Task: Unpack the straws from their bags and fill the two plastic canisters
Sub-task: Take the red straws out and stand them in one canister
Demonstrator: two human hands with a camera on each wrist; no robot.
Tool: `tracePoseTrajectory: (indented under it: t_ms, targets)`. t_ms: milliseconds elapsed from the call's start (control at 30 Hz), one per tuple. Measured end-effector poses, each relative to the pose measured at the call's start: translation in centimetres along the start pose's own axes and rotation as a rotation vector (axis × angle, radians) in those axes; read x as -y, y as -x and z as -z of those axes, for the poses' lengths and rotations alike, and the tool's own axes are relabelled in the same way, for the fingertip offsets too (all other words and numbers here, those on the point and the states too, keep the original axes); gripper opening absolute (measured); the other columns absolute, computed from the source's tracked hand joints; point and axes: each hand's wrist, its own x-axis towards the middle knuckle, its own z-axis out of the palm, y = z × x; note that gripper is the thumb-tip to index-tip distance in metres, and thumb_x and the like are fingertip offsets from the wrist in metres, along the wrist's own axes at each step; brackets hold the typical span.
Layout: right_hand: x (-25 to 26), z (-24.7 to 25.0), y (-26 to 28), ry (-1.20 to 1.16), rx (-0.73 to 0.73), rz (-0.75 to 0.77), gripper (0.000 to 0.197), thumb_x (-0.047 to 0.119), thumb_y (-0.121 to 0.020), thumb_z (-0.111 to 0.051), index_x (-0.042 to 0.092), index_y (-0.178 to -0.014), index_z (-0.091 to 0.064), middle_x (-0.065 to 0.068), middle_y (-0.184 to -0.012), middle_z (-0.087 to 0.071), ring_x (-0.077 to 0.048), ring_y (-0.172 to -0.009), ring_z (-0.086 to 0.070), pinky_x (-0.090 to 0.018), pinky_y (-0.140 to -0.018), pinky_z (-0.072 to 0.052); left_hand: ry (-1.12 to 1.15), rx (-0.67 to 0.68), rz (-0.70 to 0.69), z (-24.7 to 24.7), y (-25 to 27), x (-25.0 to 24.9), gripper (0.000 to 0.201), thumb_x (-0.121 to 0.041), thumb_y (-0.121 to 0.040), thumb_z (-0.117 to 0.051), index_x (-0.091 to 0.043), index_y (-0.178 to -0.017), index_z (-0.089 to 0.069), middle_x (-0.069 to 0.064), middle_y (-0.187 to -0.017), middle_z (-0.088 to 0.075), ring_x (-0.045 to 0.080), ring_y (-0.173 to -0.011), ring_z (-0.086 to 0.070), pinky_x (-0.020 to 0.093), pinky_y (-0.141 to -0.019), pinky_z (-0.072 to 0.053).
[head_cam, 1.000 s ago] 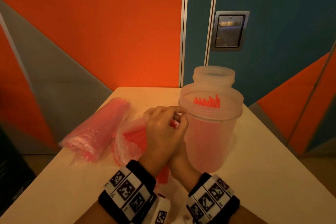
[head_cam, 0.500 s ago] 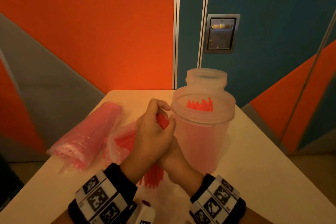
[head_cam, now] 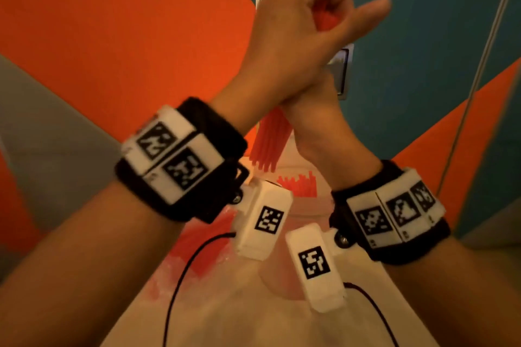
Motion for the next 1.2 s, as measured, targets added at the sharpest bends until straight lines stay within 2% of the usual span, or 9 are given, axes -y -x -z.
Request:
tracePoseTrajectory:
  t_ms: [133, 233, 367, 533, 633, 700, 767, 967, 1200]
  targets:
    - [-2.8, 2.1, 1.0, 0.141, 0.18, -0.185, 0.025, -0.009, -0.074, -0.066, 0.014, -0.078, -0.059, 0.002, -0.07, -0.06, -0.004, -0.062, -0.056, -0.022, -0.06, -0.047, 0.011, 0.092, 0.268, -3.2, 3.1, 5.8, 0.031, -0.034, -0.083, -0.066, -0.013, -0.065, -0.053, -0.009, -0.053, -0.042, 0.008, -0.052, -0.039, 0.027, -0.054, -0.035]
    - [-4.4, 4.6, 1.7, 0.453, 0.564, -0.428, 0.03, 0.006, -0.071, -0.077, 0.012, -0.097, -0.063, -0.003, -0.091, -0.066, -0.009, -0.082, -0.062, -0.025, -0.075, -0.052, 0.056, 0.171, 0.453, -4.5, 6.6, 9.5, 0.031, -0.033, -0.086, -0.064, -0.019, -0.063, -0.049, -0.004, -0.053, -0.045, 0.014, -0.054, -0.045, 0.031, -0.056, -0.039]
    - [-6.0, 5.7, 0.8, 0.437, 0.505, -0.611, 0.028, 0.019, -0.078, -0.073, 0.012, -0.103, -0.06, -0.001, -0.088, -0.067, -0.011, -0.077, -0.065, -0.021, -0.064, -0.056, 0.137, 0.158, 0.639, -5.3, 8.3, 11.1, 0.032, -0.036, -0.088, -0.061, -0.01, -0.073, -0.051, 0.012, -0.065, -0.049, 0.019, -0.061, -0.048, 0.036, -0.061, -0.043]
    - [-7.7, 4.6, 0.4, 0.525, 0.557, -0.707, 0.025, 0.006, -0.083, -0.065, 0.004, -0.108, -0.06, -0.004, -0.08, -0.06, -0.014, -0.067, -0.058, -0.024, -0.062, -0.051, -0.087, 0.345, 0.807, -5.8, 9.3, 12.4, 0.033, -0.037, -0.087, -0.062, -0.017, -0.065, -0.048, 0.003, -0.066, -0.055, 0.018, -0.064, -0.05, 0.03, -0.064, -0.042]
    - [-8.0, 4.3, 0.2, 0.731, 0.674, -0.716, 0.023, 0.001, -0.079, -0.067, -0.004, -0.102, -0.064, -0.003, -0.072, -0.056, -0.011, -0.062, -0.053, -0.022, -0.06, -0.046, -0.238, 0.436, 0.771, -5.5, 9.5, 12.7, 0.016, -0.025, -0.085, -0.065, -0.014, -0.074, -0.061, 0.001, -0.072, -0.06, 0.014, -0.066, -0.051, 0.026, -0.064, -0.042]
    - [-8.1, 4.2, 0.1, 0.822, 0.661, -0.716, 0.007, 0.001, -0.076, -0.07, 0.004, -0.078, -0.064, -0.002, -0.067, -0.055, -0.01, -0.058, -0.052, -0.021, -0.057, -0.045, -0.234, 0.434, 0.762, -5.2, 9.4, 12.8, 0.006, -0.014, -0.082, -0.067, -0.013, -0.076, -0.063, -0.001, -0.074, -0.061, 0.01, -0.06, -0.051, 0.022, -0.055, -0.041]
    - [-8.0, 4.1, 0.0, 0.863, 0.591, -0.717, 0.017, 0.005, -0.073, -0.073, 0.011, -0.071, -0.057, -0.002, -0.067, -0.057, -0.013, -0.061, -0.056, -0.025, -0.06, -0.05, -0.183, 0.395, 0.798, -5.0, 9.3, 13.0, 0.008, -0.016, -0.079, -0.072, -0.013, -0.08, -0.064, -0.001, -0.075, -0.06, 0.013, -0.064, -0.053, 0.021, -0.053, -0.041]
    - [-6.6, 4.8, -0.1, 1.093, 0.415, -0.48, 0.058, 0.024, -0.072, -0.078, 0.006, -0.123, -0.055, -0.008, -0.118, -0.062, -0.023, -0.107, -0.059, -0.036, -0.093, -0.05, -0.102, 0.43, 0.897, -4.8, 8.9, 12.3, 0.058, -0.056, -0.088, -0.049, -0.016, -0.129, -0.048, 0.003, -0.129, -0.051, 0.021, -0.117, -0.05, 0.034, -0.096, -0.043]
    - [-4.9, 5.6, 0.9, 0.855, 0.452, -0.326, 0.023, 0.019, -0.089, -0.059, 0.013, -0.11, -0.067, -0.001, -0.097, -0.065, -0.019, -0.099, -0.061, -0.034, -0.092, -0.049, -0.179, 0.308, 0.716, -3.3, 9.2, 12.4, 0.047, -0.043, -0.099, -0.032, -0.017, -0.136, -0.044, 0.003, -0.139, -0.049, 0.021, -0.127, -0.045, 0.029, -0.1, -0.035]
